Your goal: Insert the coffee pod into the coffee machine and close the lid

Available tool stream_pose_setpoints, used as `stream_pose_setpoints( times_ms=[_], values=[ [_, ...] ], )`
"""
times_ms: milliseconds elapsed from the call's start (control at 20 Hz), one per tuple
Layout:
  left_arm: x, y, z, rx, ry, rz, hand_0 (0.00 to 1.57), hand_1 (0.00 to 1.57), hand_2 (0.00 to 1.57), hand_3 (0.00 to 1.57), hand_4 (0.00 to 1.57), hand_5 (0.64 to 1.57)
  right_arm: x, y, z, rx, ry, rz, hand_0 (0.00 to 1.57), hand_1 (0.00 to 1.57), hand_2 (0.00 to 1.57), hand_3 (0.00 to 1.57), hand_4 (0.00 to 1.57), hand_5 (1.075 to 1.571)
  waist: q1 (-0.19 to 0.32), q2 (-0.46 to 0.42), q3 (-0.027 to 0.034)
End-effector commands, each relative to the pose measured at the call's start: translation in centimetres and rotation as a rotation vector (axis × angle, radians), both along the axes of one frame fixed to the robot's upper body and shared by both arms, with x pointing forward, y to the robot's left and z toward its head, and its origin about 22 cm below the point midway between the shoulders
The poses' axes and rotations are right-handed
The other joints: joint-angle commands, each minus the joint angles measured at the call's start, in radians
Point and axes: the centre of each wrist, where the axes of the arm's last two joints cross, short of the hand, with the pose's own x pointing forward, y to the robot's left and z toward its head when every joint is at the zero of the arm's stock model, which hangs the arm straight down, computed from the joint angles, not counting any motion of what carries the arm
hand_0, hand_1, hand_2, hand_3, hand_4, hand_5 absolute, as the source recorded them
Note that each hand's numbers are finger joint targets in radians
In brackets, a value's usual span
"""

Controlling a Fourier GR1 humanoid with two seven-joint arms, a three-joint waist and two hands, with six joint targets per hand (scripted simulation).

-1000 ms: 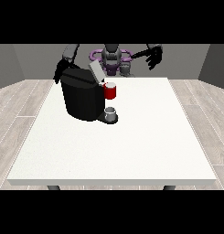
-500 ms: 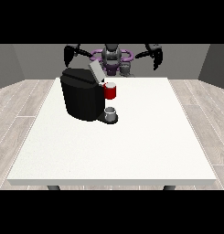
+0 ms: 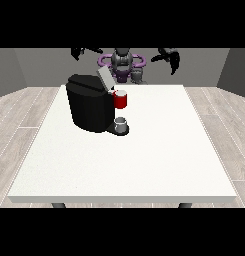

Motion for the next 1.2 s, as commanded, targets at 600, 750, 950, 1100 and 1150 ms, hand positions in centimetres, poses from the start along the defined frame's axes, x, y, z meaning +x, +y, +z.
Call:
stream_pose_setpoints(
  times_ms=[600, 750, 950, 1100, 1150],
  values=[
    [-0.2, -0.4, 6.7, -0.016, -0.2, -0.026, 0.0, 0.0, 0.0, 0.0, 0.3, 1.571, 5.3, -1.0, 3.4, 0.192, -0.012, -0.063, 0.0, 0.0, 0.0, 0.0, 0.18, 1.571, 0.08, 0.212, 0.0004],
    [-0.4, 0.1, 7.0, -0.022, -0.243, 0.009, 0.0, 0.0, 0.0, 0.0, 0.35, 1.571, 7.1, 0.9, 6.2, 0.193, -0.035, -0.006, 0.0, 0.0, 0.0, 0.0, 0.07, 1.571, 0.042, 0.267, 0.0],
    [-1.8, -1.7, 7.6, -0.007, -0.226, 0.026, 0.0, 0.0, 0.0, 0.0, 0.36, 1.571, 7.1, 1.5, 4.8, 0.164, -0.016, 0.027, 0.0, 0.0, 0.0, 0.0, 0.0, 1.571, 0.036, 0.256, 0.0002],
    [-1.2, 0.0, 8.6, -0.017, -0.243, 0.043, 0.0, 0.0, 0.0, 0.0, 0.36, 1.571, 8.8, 3.1, 8.0, 0.152, -0.032, 0.054, 0.0, 0.0, 0.0, 0.0, 0.0, 1.571, 0.043, 0.286, 0.0001],
    [-2.8, 1.6, 6.5, -0.012, -0.24, 0.064, 0.0, 0.0, 0.0, 0.0, 0.38, 1.571, 7.4, 3.5, 5.2, 0.158, -0.026, 0.086, 0.0, 0.0, 0.0, 0.0, 0.0, 1.571, 0.02, 0.288, 0.0]
  ],
)
